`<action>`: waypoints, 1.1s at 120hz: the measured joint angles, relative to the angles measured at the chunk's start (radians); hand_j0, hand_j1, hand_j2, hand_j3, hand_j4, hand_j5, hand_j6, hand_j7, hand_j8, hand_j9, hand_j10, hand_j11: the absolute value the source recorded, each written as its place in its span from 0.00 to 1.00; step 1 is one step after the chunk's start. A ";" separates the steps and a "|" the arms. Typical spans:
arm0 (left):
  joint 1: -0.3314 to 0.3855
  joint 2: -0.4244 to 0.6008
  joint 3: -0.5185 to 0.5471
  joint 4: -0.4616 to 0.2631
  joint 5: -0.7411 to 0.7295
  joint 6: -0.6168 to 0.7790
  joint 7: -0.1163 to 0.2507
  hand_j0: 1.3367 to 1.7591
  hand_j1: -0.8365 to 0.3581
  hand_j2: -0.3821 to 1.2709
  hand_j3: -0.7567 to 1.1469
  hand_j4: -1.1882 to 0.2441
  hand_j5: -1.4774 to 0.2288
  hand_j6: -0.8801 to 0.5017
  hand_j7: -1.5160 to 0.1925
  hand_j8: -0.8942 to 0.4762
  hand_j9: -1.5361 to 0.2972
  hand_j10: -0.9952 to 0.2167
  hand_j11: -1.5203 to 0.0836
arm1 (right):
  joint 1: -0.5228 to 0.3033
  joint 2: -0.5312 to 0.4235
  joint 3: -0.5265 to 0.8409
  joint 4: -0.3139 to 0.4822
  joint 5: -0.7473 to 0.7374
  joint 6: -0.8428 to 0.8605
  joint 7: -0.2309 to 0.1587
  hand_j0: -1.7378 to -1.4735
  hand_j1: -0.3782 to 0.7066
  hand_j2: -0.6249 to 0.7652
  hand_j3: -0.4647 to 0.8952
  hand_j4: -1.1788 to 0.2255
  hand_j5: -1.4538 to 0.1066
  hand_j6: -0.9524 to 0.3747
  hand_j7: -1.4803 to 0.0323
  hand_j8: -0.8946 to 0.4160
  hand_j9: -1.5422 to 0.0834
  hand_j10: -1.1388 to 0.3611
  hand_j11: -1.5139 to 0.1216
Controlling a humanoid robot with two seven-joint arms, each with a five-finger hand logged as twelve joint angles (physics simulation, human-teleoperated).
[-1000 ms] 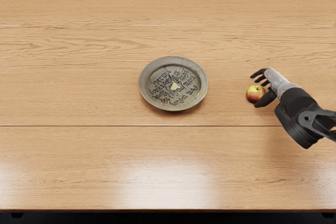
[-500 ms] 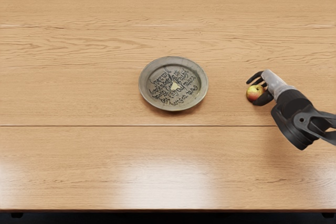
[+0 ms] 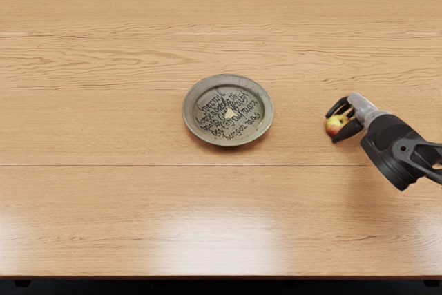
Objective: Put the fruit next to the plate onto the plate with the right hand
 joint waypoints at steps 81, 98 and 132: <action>0.000 0.000 0.000 0.000 0.000 0.000 0.000 0.76 0.76 0.26 0.40 0.67 0.69 0.47 0.71 0.48 0.67 0.63 0.76 | 0.083 -0.099 0.258 -0.017 0.350 0.562 0.000 0.31 0.64 0.71 0.34 0.34 0.30 0.37 0.35 0.36 0.34 0.31 0.32; 0.000 0.000 0.000 0.000 0.000 0.000 0.000 0.76 0.76 0.26 0.40 0.67 0.69 0.47 0.71 0.48 0.67 0.63 0.76 | 0.094 -0.053 0.314 -0.015 0.360 0.585 0.000 0.30 0.65 0.72 0.34 0.33 0.28 0.38 0.34 0.38 0.34 0.32 0.31; 0.000 0.000 0.000 0.000 0.000 0.000 0.000 0.76 0.76 0.26 0.40 0.67 0.69 0.47 0.71 0.48 0.67 0.63 0.76 | 0.151 0.087 0.334 -0.033 0.351 0.574 0.000 0.30 0.67 0.74 0.34 0.32 0.25 0.39 0.32 0.40 0.32 0.34 0.29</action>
